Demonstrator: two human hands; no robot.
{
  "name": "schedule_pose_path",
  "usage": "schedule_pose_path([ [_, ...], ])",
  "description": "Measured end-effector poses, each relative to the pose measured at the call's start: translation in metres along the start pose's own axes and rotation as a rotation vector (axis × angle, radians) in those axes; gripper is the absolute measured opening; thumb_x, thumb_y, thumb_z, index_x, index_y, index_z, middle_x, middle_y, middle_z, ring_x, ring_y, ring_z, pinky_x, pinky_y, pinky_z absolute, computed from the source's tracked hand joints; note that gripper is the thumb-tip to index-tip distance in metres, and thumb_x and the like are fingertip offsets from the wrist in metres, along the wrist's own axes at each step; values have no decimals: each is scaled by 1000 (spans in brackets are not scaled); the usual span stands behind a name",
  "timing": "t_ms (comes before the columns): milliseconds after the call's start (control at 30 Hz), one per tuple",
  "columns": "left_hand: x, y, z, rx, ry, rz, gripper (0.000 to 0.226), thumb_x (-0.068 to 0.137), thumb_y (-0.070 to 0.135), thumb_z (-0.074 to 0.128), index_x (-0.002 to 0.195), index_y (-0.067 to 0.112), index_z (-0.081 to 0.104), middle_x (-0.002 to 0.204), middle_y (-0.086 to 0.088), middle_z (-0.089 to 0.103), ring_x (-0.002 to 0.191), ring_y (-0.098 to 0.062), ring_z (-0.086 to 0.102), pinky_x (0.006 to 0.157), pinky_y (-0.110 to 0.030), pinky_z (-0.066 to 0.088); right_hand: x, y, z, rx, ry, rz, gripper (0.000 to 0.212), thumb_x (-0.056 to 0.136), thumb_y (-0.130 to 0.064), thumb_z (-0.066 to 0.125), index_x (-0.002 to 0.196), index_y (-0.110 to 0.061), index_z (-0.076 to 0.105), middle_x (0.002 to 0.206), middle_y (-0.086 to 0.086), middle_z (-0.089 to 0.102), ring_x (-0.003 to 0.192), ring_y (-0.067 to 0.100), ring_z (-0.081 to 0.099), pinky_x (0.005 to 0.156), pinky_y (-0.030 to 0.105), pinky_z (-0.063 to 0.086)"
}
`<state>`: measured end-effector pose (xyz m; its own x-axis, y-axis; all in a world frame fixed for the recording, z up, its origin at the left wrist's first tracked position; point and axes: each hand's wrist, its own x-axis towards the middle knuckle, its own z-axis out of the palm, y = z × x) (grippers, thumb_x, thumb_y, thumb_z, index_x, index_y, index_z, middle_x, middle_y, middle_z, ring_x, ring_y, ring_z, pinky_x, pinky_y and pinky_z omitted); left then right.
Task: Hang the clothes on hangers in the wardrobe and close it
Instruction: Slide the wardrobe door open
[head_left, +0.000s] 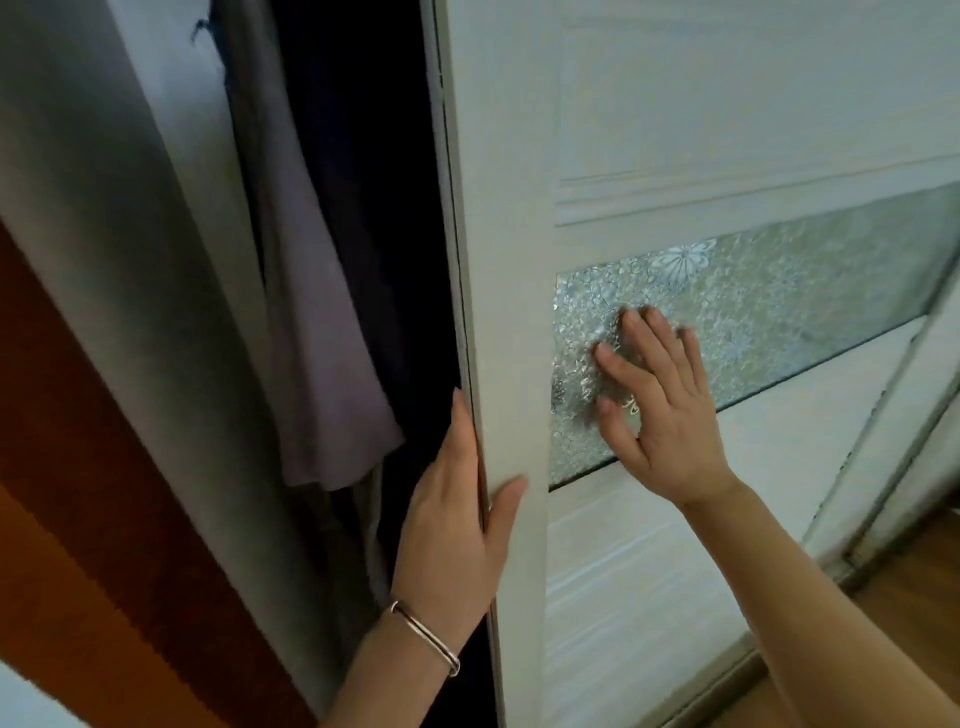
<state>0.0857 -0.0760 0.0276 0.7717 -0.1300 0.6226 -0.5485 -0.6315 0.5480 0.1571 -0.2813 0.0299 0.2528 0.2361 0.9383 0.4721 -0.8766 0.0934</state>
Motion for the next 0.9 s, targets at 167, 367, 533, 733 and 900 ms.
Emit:
schedule_pose_path([
  [167, 24, 15, 49, -154, -79, 59, 87, 89, 34, 54, 137, 43, -18, 152, 7, 22, 133, 5, 24, 97, 7, 21, -24, 5, -46, 165, -204, 411, 58, 84, -43, 52, 136, -25, 36, 145, -9, 32, 137, 12, 32, 108, 27, 34],
  [367, 57, 38, 109, -316, -93, 83, 79, 85, 26, 60, 137, 45, 4, 141, 19, 16, 128, 7, 20, 95, 14, 12, -35, 27, -71, 248, -265, 613, 66, 78, -55, 53, 138, -37, 31, 144, -15, 33, 135, 3, 32, 105, 13, 32],
  [533, 83, 54, 155, -410, -111, 74, 73, 78, 51, 59, 126, 70, 7, 144, 11, 39, 128, -17, 50, 100, -41, 49, -12, 66, -62, 297, -201, 628, 67, 77, -52, 58, 135, -41, 27, 137, -36, 24, 135, 0, 30, 110, 35, 38],
  [733, 111, 72, 217, -470, -85, 71, 71, 68, 54, 52, 116, 78, 5, 134, 19, 43, 123, -12, 55, 96, -33, 51, -18, 133, -53, 379, -146, 635, 78, 69, -69, 56, 137, -52, 21, 144, -35, 19, 139, -1, 21, 110, 43, 36],
  [900, 137, 98, 268, -534, -125, 45, 71, 69, 48, 54, 112, 80, 8, 116, 40, 40, 117, -16, 59, 94, -33, 52, -29, 188, -49, 366, -98, 686, 81, 65, -56, 62, 135, -45, 23, 143, -34, 16, 138, -5, 18, 111, 44, 34],
])
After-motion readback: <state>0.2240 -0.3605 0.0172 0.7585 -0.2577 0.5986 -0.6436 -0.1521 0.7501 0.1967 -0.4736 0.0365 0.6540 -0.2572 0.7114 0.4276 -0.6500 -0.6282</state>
